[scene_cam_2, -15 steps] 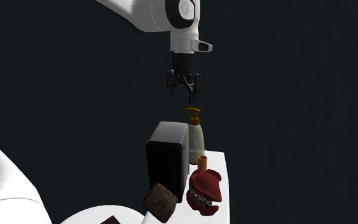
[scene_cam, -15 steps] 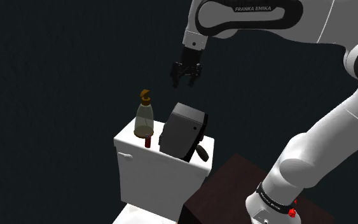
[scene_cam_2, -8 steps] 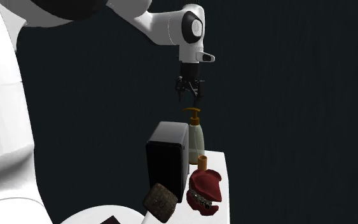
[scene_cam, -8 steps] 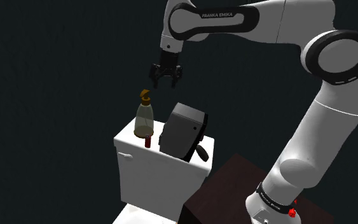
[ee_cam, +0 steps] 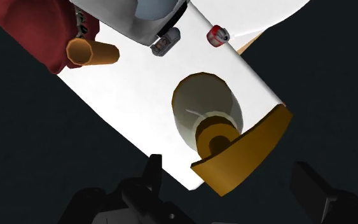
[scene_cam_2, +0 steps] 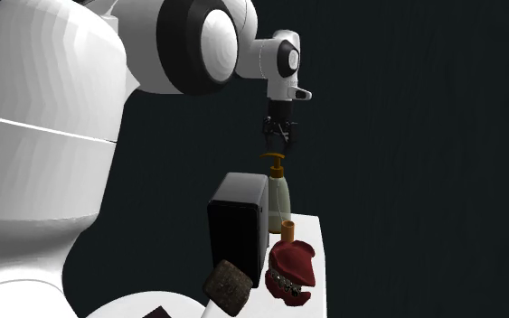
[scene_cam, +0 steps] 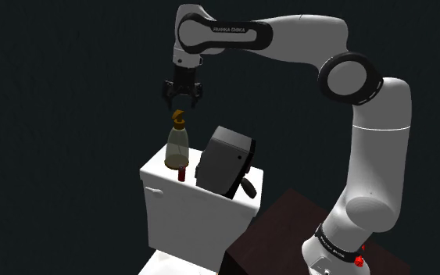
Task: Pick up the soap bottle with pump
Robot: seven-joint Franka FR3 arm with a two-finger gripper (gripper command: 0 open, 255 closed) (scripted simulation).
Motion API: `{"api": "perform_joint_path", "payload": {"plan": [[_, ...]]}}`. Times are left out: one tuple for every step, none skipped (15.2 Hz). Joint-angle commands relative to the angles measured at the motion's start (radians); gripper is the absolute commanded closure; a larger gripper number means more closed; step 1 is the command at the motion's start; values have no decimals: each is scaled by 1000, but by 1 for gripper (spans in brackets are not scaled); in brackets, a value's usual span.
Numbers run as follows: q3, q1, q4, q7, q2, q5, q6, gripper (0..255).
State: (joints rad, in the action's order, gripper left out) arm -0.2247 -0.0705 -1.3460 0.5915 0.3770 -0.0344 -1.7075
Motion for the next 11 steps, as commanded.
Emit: {"api": "perform_joint_path", "payload": {"plan": [[3,-2,7,6,30,-5,-20,0],[4,-2,-7,5,29,-5,-34,0],[4,-1,-21,5,28,-5,-48,0],[4,0,-35,5,28,-5,-61,0],[4,0,-49,5,28,-5,-75,0],[4,1,-62,4,29,-5,-88,0],[5,1,-69,4,29,-5,-96,0],[5,1,-69,4,29,-5,-96,0],[4,1,-70,4,27,-5,-95,255],[5,1,-70,4,28,-5,-96,255],[5,2,-70,4,27,-5,-95,255]]}}
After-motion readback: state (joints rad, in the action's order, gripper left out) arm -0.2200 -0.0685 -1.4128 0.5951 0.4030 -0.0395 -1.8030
